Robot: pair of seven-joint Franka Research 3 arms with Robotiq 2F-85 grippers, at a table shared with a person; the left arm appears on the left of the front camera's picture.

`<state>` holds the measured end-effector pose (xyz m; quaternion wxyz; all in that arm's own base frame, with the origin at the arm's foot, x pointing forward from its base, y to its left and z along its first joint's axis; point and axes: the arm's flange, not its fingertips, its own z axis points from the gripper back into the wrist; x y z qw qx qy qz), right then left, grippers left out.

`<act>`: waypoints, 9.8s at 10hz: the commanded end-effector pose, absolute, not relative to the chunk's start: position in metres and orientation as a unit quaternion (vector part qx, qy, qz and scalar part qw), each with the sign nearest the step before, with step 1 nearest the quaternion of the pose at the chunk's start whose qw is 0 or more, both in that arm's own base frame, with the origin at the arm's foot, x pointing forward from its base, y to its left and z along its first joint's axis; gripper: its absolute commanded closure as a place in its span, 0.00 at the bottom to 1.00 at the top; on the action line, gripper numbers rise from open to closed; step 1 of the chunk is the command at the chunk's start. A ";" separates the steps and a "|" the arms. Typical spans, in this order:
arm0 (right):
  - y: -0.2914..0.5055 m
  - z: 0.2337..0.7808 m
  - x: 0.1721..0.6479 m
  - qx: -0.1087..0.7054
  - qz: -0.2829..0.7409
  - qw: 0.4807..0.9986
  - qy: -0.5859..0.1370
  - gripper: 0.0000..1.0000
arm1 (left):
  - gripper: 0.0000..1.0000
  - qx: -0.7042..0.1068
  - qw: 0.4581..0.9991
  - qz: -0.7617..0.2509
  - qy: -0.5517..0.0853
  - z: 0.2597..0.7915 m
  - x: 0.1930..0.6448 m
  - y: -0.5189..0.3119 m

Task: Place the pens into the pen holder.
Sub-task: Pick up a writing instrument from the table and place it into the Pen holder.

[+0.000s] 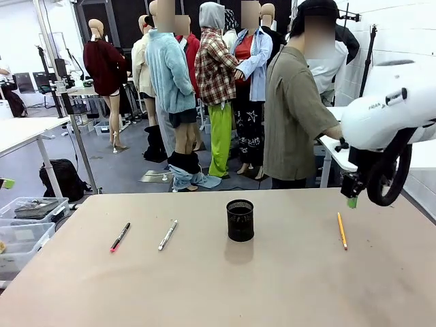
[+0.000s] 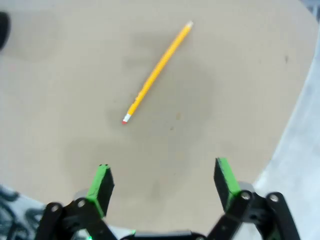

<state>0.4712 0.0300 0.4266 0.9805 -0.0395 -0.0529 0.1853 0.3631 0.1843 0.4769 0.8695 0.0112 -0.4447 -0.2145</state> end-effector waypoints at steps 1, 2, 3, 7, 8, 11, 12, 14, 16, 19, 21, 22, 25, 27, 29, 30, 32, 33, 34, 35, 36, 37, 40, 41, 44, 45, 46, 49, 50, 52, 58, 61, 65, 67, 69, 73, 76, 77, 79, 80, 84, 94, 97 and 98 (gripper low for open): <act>0.022 0.421 0.460 -0.006 0.148 0.985 -0.088 0.00 | 0.00 0.012 0.871 -0.204 -0.446 0.476 0.365 0.185; 0.030 0.427 0.471 -0.040 0.185 0.980 -0.053 0.00 | 0.00 0.012 0.871 -0.204 -0.446 0.476 0.365 0.185; 0.030 0.427 0.471 -0.040 0.185 0.980 -0.053 0.00 | 0.00 0.012 0.871 -0.204 -0.446 0.476 0.365 0.185; 0.044 0.406 0.494 -0.030 0.151 0.988 -0.001 0.00 | 0.00 0.012 0.871 -0.204 -0.446 0.476 0.365 0.185; 0.048 0.398 0.502 -0.026 0.142 0.989 0.026 0.00 | 0.00 0.012 0.871 -0.204 -0.446 0.476 0.365 0.185; 0.057 0.359 0.528 -0.003 0.125 0.990 0.064 0.00 | 0.00 0.012 0.871 -0.204 -0.446 0.476 0.365 0.185; 0.058 0.345 0.534 0.009 0.120 0.990 0.069 0.00 | 0.00 0.012 0.871 -0.204 -0.446 0.476 0.365 0.185; 0.058 0.324 0.544 0.022 0.099 0.992 0.077 0.00 | 0.00 0.012 0.871 -0.204 -0.446 0.476 0.365 0.185; 0.052 0.311 0.551 0.036 0.089 0.992 0.079 0.00 | 0.00 0.012 0.871 -0.204 -0.446 0.476 0.365 0.185; 0.046 0.301 0.556 0.048 0.081 0.992 0.087 0.00 | 0.00 0.012 0.871 -0.204 -0.446 0.476 0.365 0.185; 0.047 0.295 0.559 0.035 0.075 0.993 0.089 0.33 | 0.00 0.012 0.871 -0.204 -0.446 0.476 0.365 0.185; 0.048 0.292 0.560 0.033 0.077 0.992 0.091 0.53 | 0.00 0.012 0.871 -0.204 -0.446 0.476 0.365 0.185; 0.049 0.294 0.557 0.022 0.070 0.993 0.088 1.00 | 0.00 0.012 0.871 -0.204 -0.446 0.476 0.365 0.185; 0.052 0.294 0.557 0.010 0.067 0.994 0.088 1.00 | 0.00 0.012 0.871 -0.204 -0.446 0.476 0.365 0.185; 0.063 0.297 0.554 -0.019 0.061 0.994 0.087 1.00 | 0.00 0.012 0.871 -0.204 -0.446 0.476 0.365 0.185; 0.068 0.300 0.552 -0.047 0.047 0.994 0.087 1.00 | 0.00 0.012 0.871 -0.204 -0.446 0.476 0.365 0.185; 0.075 0.315 0.541 -0.050 0.070 0.994 0.066 1.00 | 0.00 0.012 0.871 -0.204 -0.446 0.476 0.365 0.185; 0.072 0.331 0.530 -0.020 0.115 0.992 0.043 1.00 | 0.00 0.012 0.871 -0.204 -0.446 0.476 0.365 0.185; 0.068 0.348 0.521 -0.001 0.155 0.988 0.015 1.00 | 0.00 0.012 0.871 -0.204 -0.446 0.476 0.365 0.185; 0.062 0.365 0.513 0.030 0.222 0.975 -0.014 1.00 | 0.00 0.012 0.871 -0.204 -0.446 0.476 0.365 0.185; 0.057 0.383 0.506 0.070 0.296 0.951 -0.052 1.00 | 0.00 0.012 0.871 -0.204 -0.446 0.476 0.365 0.185; 0.060 0.400 0.500 0.107 0.370 0.917 -0.106 1.00 | 0.00 0.012 0.871 -0.204 -0.446 0.476 0.365 0.185; 0.111 0.429 0.503 0.195 0.550 0.768 -0.264 1.00 | 0.00 0.012 0.871 -0.204 -0.446 0.476 0.365 0.185; 0.119 0.430 0.505 0.212 0.566 0.745 -0.281 1.00 | 0.00 0.012 0.871 -0.204 -0.446 0.476 0.365 0.185; 0.170 0.440 0.519 0.272 0.609 0.661 -0.343 1.00 | 0.00 0.012 0.871 -0.204 -0.446 0.476 0.365 0.185; 0.171 0.459 0.501 0.174 0.551 0.750 -0.321 1.00 | 0.00 0.012 0.871 -0.204 -0.446 0.476 0.365 0.185; 0.171 0.459 0.501 0.174 0.551 0.750 -0.321 1.00 | 0.00 0.012 0.871 -0.204 -0.446 0.476 0.365 0.185; 0.191 0.452 0.508 0.183 0.603 0.680 -0.375 1.00 | 0.00 0.012 0.871 -0.204 -0.446 0.476 0.365 0.185; 0.211 0.444 0.520 0.195 0.634 0.655 -0.362 1.00 | 0.00 0.012 0.871 -0.204 -0.446 0.476 0.365 0.185; 0.233 0.430 0.542 0.224 0.667 0.612 -0.361 1.00 | 0.00 0.012 0.871 -0.204 -0.446 0.476 0.365 0.185; 0.258 0.375 0.569 0.285 0.691 0.583 -0.319 1.00 | 0.00 0.012 0.871 -0.204 -0.446 0.476 0.365 0.185; 0.257 0.357 0.568 0.298 0.689 0.586 -0.304 1.00 | 0.00 0.012 0.871 -0.204 -0.446 0.476 0.365 0.185; 0.252 0.350 0.553 0.291 0.699 0.592 -0.276 0.73 | 0.00 0.012 0.871 -0.204 -0.446 0.476 0.365 0.185; 0.243 0.358 0.549 0.280 0.696 0.598 -0.284 0.33 | 0.00 0.012 0.871 -0.204 -0.446 0.476 0.365 0.185; 0.216 0.372 0.541 0.263 0.687 0.616 -0.283 0.25 | 0.00 0.012 0.871 -0.204 -0.446 0.476 0.365 0.185; 0.082 0.424 0.501 0.192 0.546 0.785 -0.222 0.25 | 0.00 0.012 0.871 -0.204 -0.446 0.476 0.365 0.185; -0.021 0.432 0.450 0.188 0.392 0.888 -0.150 0.25 | 0.00 0.012 0.871 -0.204 -0.446 0.476 0.365 0.185; -0.050 0.424 0.429 0.191 0.353 0.905 -0.140 0.25 | 0.00 0.012 0.871 -0.204 -0.446 0.476 0.365 0.185; -0.111 0.404 0.388 0.184 0.190 0.957 -0.117 0.25 | 0.00 0.012 0.871 -0.204 -0.446 0.476 0.365 0.185; -0.141 0.398 0.371 0.175 0.129 0.971 -0.103 0.25 | 0.00 0.012 0.871 -0.204 -0.446 0.476 0.365 0.185; -0.193 0.402 0.355 0.117 0.062 0.982 -0.133 0.07 | 0.00 0.012 0.871 -0.204 -0.446 0.476 0.365 0.185; -0.211 0.398 0.346 0.126 0.038 0.984 -0.117 0.07 | 0.00 0.001 0.843 -0.305 -0.444 0.540 0.382 -0.001; -0.211 0.398 0.346 0.126 0.038 0.984 -0.117 0.07 | 0.00 -0.002 0.872 -0.295 -0.390 0.510 0.391 -0.034; -0.211 0.398 0.346 0.126 0.038 0.984 -0.117 0.07 | 0.00 0.001 0.892 -0.293 -0.343 0.492 0.405 -0.045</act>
